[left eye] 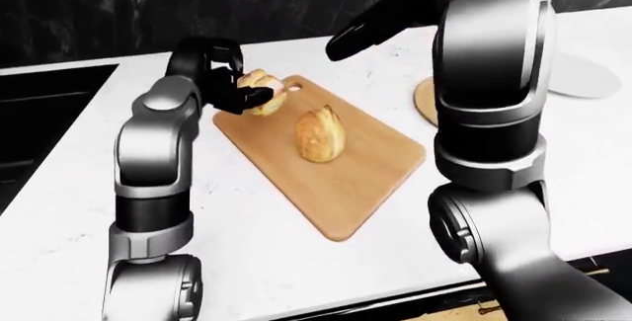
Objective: Place all breads on the cutting board.
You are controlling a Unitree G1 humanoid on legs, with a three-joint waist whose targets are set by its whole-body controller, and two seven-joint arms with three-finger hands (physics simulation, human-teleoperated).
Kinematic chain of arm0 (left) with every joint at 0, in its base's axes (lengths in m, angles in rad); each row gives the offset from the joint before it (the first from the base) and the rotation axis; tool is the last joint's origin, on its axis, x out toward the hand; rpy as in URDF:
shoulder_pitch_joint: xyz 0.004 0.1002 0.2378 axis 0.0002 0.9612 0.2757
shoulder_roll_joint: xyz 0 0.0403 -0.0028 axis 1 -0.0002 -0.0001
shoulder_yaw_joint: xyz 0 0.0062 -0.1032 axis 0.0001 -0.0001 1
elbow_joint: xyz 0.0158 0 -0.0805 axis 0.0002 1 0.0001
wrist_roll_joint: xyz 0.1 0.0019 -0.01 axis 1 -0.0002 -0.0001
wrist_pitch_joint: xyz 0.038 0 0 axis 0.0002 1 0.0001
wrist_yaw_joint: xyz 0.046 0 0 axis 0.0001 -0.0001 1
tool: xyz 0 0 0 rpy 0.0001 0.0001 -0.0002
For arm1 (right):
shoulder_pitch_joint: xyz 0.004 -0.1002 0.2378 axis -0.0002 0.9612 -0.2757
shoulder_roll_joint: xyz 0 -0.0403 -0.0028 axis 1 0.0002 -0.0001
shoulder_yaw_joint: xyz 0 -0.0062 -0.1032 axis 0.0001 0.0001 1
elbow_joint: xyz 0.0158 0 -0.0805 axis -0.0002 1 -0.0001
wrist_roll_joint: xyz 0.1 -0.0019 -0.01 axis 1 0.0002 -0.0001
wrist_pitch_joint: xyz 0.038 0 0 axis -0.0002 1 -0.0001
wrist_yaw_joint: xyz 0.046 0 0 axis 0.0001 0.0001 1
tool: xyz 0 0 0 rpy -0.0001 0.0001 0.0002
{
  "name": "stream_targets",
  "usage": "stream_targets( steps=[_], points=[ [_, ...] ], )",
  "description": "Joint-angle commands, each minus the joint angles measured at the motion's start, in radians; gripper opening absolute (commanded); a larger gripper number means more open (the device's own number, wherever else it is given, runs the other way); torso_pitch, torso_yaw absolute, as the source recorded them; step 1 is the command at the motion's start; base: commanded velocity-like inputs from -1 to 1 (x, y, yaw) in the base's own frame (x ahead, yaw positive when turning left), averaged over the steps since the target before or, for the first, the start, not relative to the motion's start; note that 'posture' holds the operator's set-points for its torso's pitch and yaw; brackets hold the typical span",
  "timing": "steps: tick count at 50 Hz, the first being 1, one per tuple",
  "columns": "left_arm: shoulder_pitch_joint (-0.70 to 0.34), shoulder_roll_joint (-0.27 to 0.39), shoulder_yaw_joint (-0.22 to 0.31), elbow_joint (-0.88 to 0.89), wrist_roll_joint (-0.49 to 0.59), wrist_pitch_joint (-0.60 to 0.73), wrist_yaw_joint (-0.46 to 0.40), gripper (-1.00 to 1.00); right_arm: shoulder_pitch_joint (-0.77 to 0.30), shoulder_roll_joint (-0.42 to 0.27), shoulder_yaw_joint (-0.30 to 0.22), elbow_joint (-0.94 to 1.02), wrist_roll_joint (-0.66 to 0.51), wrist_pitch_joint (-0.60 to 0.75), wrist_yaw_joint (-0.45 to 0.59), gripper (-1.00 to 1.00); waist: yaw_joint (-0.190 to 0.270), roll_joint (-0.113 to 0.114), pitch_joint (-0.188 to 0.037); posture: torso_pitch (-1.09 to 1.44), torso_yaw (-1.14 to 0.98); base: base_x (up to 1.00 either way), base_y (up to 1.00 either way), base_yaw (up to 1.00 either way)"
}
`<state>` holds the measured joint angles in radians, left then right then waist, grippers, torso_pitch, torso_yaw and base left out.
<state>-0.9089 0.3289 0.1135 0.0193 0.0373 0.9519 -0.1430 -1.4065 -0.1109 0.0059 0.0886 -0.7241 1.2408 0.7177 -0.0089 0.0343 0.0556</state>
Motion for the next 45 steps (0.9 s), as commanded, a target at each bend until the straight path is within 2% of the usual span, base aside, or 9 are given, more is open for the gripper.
stream_targets(
  steps=[1, 12, 17, 19, 26, 31, 38, 41, 45],
  points=[
    [-0.025, 0.002, 0.004, -0.035, 0.017, -0.027, -0.008, -0.98, -0.046, -0.018, -0.001, -0.024, 0.025, -0.022, -0.034, 1.0, -0.002, 0.002, -0.033, 0.0, 0.0, 0.0, 0.0, 0.0],
    [0.006, -0.051, -0.026, -0.046, 0.079, -0.037, -0.052, -0.64, -0.053, -0.048, 0.011, -0.018, 0.09, -0.019, -0.081, 1.0, 0.002, 0.002, -0.032, 0.0, 0.0, 0.0, 0.0, 0.0],
    [0.017, -0.062, -0.027, -0.06, 0.099, -0.031, -0.067, -0.19, -0.037, -0.045, 0.018, -0.033, 0.098, -0.013, -0.091, 1.0, 0.002, 0.005, -0.035, 0.0, 0.0, 0.0, 0.0, 0.0],
    [0.022, -0.067, -0.03, -0.069, 0.106, -0.024, -0.074, 0.16, -0.037, -0.045, 0.02, -0.031, 0.102, -0.013, -0.093, 1.0, 0.002, 0.007, -0.036, 0.0, 0.0, 0.0, 0.0, 0.0],
    [0.034, -0.086, -0.028, -0.082, 0.118, -0.025, -0.081, 0.41, -0.022, -0.035, 0.028, -0.043, 0.104, -0.011, -0.1, 1.0, 0.0, 0.012, -0.037, 0.0, 0.0, 0.0, 0.0, 0.0],
    [0.037, -0.088, -0.025, -0.09, 0.123, -0.022, -0.088, 1.0, -0.01, -0.021, 0.03, -0.042, 0.11, -0.019, -0.111, 1.0, -0.002, 0.015, -0.039, 0.0, 0.0, 0.0, 0.0, 0.0],
    [-0.068, -0.059, 0.015, -0.084, 0.098, 0.036, -0.084, 1.0, 0.022, -0.006, 0.012, -0.042, 0.13, -0.039, -0.153, 1.0, -0.003, 0.013, -0.035, 0.0, 0.0, 0.0, 0.0, 0.0],
    [-0.172, -0.043, 0.084, -0.05, 0.047, 0.064, -0.012, 1.0, 0.044, 0.003, -0.005, -0.056, 0.156, -0.052, -0.193, 1.0, -0.004, 0.003, -0.032, 0.0, 0.0, 0.0, 0.0, 0.0],
    [-0.256, 0.015, 0.085, -0.052, -0.023, 0.098, 0.028, 1.0, 0.07, 0.0, -0.002, -0.092, 0.186, -0.057, -0.226, 1.0, -0.005, -0.004, -0.026, 0.0, 0.0, 0.0, 0.0, 0.0]
  ],
)
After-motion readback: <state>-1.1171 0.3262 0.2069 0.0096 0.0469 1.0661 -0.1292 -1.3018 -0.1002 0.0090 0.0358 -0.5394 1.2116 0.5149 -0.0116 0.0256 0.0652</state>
